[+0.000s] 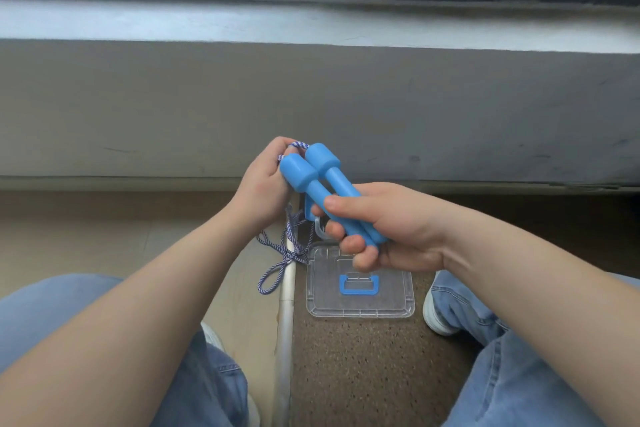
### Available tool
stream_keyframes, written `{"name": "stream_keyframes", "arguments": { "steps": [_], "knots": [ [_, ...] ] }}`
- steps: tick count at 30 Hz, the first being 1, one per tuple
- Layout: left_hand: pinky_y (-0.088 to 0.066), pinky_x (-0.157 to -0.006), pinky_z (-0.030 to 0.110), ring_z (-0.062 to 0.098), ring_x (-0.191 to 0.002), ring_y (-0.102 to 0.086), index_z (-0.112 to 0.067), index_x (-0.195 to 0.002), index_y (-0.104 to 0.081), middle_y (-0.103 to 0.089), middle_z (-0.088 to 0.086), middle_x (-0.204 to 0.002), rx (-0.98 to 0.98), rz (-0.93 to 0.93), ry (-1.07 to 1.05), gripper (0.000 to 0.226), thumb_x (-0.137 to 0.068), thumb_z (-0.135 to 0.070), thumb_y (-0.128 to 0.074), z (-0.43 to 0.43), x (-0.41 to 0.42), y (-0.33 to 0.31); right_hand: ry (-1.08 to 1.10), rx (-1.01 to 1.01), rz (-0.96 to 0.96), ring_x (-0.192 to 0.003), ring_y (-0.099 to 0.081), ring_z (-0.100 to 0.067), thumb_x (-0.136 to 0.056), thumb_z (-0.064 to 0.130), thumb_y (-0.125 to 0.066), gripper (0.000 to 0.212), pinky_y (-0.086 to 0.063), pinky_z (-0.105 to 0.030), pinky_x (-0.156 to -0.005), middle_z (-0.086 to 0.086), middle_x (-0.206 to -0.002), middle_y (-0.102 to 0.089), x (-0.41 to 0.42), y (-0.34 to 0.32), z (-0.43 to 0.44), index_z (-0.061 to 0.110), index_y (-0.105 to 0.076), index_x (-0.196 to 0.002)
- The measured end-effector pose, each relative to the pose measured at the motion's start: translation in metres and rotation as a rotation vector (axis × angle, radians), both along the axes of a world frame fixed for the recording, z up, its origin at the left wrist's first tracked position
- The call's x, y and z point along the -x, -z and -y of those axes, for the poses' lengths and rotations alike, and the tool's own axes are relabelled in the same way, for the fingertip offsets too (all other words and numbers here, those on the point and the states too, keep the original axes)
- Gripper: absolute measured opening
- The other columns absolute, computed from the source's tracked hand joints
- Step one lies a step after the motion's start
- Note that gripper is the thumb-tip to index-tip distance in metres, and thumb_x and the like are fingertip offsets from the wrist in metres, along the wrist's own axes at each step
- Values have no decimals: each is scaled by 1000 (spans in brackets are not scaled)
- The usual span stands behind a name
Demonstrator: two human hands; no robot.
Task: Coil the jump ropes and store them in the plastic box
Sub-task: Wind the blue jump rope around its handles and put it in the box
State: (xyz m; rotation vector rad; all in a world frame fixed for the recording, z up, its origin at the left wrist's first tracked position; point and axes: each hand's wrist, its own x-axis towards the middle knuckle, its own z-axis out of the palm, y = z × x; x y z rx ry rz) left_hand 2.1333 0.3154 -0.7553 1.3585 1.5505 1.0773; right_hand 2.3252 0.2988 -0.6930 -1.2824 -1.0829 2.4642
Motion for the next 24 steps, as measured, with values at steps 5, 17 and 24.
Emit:
{"name": "stream_keyframes", "arguments": {
  "steps": [5, 17, 24],
  "knots": [
    [-43, -60, 31, 15, -67, -54, -24, -96, -50, -59, -8, -78, 106, -268, 153, 3, -95, -26, -48, 6, -8, 10, 96, -220, 113, -51, -36, -9, -104, 21, -52, 8, -26, -21, -44, -1, -72, -49, 12, 5, 4, 14, -54, -106],
    [-26, -51, 35, 18, -54, -39, -18, -82, -42, -42, 0, -66, -30, -1201, 690, 36, -104, -45, -32, 23, -14, -7, -405, -1217, 1093, -71, -45, -29, -103, 31, -49, 18, -38, -36, -63, -2, -77, -46, 1, 40, -5, 18, -38, -97],
    [-39, -53, 30, 18, -61, -43, -26, -63, -54, -45, -6, -61, -334, -956, 554, 54, -87, -70, -37, 7, 19, -20, -888, -1241, 841, -67, -49, -16, -94, 23, -58, 9, -37, -29, -56, 7, -75, -47, -1, 40, 2, 27, -53, -100]
  ]
}}
